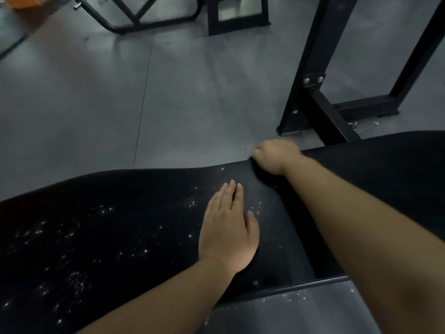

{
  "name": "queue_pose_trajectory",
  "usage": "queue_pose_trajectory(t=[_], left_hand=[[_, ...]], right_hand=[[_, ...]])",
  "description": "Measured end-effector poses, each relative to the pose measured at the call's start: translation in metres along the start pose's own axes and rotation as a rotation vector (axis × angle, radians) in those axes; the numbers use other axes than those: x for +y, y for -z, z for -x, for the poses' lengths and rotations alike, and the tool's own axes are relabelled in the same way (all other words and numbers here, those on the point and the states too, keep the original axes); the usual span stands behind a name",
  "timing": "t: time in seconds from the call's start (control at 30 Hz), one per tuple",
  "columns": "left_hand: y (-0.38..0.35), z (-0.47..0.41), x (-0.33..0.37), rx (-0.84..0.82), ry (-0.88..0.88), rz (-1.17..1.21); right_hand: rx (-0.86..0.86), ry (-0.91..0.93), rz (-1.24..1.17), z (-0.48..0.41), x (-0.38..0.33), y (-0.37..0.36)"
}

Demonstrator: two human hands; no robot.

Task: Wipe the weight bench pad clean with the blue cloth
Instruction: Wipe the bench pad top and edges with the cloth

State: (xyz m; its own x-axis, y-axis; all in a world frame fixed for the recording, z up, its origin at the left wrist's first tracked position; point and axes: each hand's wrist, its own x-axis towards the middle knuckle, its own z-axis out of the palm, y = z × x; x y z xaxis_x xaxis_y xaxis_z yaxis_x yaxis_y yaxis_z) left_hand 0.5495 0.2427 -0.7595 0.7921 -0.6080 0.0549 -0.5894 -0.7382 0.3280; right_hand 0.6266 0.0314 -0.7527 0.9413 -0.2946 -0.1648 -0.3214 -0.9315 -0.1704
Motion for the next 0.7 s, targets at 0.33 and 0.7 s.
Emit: queue_pose_trajectory(t=[0.33, 0.7], left_hand=[[-0.003, -0.001, -0.002, 0.022, -0.007, 0.021], [-0.001, -0.001, -0.001, 0.016, -0.001, 0.009]], right_hand=[[-0.101, -0.331, 0.165, 0.004, 0.083, 0.023], [-0.019, 0.071, -0.144, 0.004, -0.044, -0.004]])
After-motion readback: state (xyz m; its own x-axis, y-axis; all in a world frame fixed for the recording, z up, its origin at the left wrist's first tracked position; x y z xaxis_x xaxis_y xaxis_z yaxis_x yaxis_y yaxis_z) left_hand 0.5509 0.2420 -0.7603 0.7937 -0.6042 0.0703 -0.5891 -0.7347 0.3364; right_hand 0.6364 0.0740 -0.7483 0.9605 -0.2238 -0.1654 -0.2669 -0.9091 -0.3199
